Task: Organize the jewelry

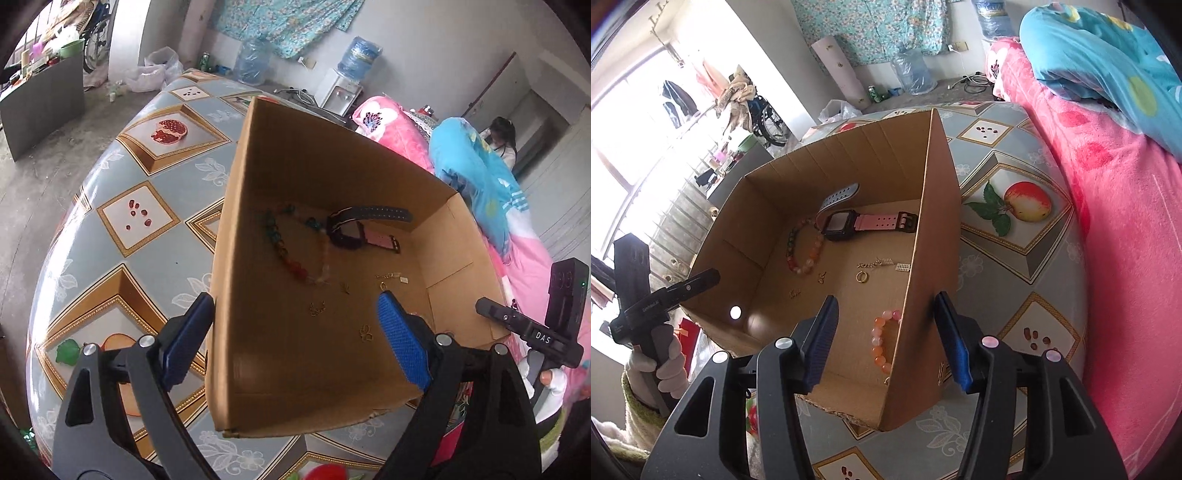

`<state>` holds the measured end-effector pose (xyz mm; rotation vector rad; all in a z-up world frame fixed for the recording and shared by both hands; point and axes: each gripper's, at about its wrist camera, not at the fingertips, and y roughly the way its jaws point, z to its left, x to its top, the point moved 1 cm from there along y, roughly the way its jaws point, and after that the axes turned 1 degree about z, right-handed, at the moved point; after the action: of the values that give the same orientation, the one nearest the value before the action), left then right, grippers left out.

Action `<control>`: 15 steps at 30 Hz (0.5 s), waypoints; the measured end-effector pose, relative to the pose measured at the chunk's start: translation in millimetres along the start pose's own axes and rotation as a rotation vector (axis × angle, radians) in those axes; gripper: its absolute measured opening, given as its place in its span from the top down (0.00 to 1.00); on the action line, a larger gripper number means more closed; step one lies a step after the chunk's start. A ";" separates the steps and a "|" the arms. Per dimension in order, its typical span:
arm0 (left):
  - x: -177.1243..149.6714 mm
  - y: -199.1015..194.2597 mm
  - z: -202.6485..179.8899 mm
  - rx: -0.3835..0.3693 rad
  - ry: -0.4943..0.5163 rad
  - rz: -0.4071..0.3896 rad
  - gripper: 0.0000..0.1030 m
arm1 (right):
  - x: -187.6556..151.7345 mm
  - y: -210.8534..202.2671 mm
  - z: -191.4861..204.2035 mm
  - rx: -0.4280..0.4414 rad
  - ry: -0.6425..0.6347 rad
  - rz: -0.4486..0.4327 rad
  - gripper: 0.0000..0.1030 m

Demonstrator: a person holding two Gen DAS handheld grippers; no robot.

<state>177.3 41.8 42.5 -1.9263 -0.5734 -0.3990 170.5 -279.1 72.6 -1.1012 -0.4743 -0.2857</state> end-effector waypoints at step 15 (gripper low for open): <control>-25.5 -40.9 -5.1 -0.044 -0.006 -0.019 0.17 | -17.1 -22.0 7.8 -0.002 -0.008 0.003 0.48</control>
<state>133.3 45.9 62.3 -1.9657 -0.5913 -0.4216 144.1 -281.8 84.1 -1.1050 -0.4799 -0.2794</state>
